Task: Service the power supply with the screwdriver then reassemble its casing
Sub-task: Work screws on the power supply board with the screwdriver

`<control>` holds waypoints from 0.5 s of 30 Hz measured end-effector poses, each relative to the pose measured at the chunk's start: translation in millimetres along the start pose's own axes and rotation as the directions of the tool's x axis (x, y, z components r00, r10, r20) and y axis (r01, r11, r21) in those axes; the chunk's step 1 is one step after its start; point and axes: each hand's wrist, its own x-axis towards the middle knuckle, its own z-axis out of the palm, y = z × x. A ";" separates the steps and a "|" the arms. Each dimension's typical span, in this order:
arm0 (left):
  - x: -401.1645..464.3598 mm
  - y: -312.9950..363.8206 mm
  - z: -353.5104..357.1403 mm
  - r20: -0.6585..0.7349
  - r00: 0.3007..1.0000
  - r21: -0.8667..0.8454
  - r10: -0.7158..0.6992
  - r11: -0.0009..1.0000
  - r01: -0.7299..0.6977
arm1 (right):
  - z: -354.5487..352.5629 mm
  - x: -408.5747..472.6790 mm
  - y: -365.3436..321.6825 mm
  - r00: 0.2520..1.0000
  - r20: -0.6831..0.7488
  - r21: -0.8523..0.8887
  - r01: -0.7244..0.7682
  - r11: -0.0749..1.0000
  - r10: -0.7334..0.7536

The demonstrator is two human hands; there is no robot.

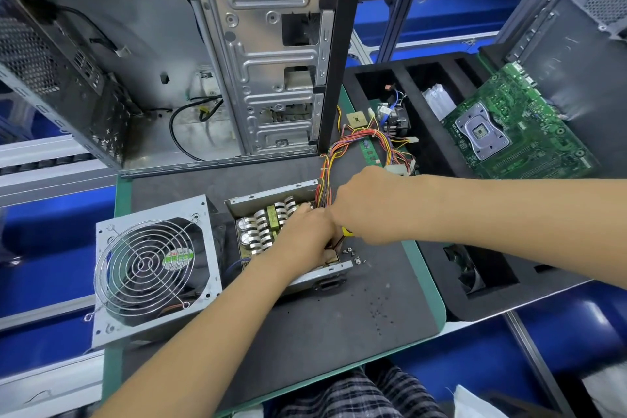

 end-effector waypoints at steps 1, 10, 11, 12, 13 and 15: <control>-0.1 0.3 -0.4 0.004 1.000 0.010 0.003 1.000 -0.003 | -2.5 -2.3 0.5 1.000 0.007 0.035 0.006 0.999 -0.006; -5.2 -3.0 -14.4 0.011 0.999 -0.203 0.041 0.978 -0.038 | -22.0 -31.1 16.5 0.998 0.064 0.082 -0.019 0.996 0.014; -7.7 -5.1 -18.8 -0.004 1.000 -0.293 0.000 0.956 -0.001 | -24.2 -35.7 22.7 0.998 0.053 0.111 -0.033 0.993 0.027; -10.4 -7.4 -23.2 -0.022 0.999 -0.368 -0.041 0.929 0.030 | -26.3 -39.1 28.9 0.998 0.042 0.149 -0.041 0.988 0.035; -13.3 -9.6 -26.6 -0.046 0.996 -0.427 -0.079 0.903 0.052 | -29.0 -41.1 33.5 0.999 0.036 0.177 -0.045 0.983 0.040; -20.1 -11.4 -32.0 -0.096 0.986 -0.509 -0.135 0.858 0.068 | -32.3 -44.5 39.9 0.999 0.020 0.223 -0.053 0.973 0.050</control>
